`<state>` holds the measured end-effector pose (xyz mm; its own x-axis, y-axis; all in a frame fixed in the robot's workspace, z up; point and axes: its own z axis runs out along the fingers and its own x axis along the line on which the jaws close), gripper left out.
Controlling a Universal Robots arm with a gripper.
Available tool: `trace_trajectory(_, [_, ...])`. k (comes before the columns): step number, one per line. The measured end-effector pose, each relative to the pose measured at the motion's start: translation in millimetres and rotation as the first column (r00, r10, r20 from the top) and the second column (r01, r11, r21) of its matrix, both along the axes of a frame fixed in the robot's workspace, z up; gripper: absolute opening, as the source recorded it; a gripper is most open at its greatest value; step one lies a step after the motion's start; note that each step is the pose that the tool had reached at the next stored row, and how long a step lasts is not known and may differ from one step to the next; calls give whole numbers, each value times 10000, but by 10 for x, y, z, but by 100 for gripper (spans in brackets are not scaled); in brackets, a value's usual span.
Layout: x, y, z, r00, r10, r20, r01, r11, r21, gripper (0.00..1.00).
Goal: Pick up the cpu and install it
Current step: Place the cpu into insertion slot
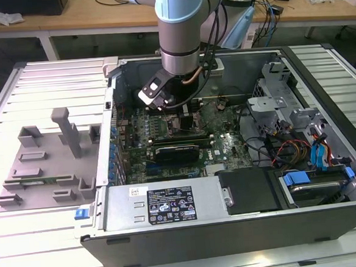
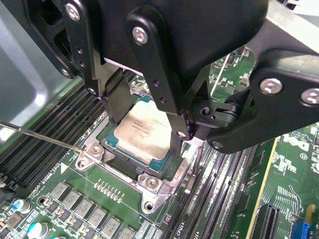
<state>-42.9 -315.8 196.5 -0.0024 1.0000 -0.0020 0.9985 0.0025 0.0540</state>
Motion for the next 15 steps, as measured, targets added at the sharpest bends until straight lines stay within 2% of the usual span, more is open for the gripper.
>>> trace_trajectory(15, [17,2,-9,10000,3,13,-3,10000,13,55])
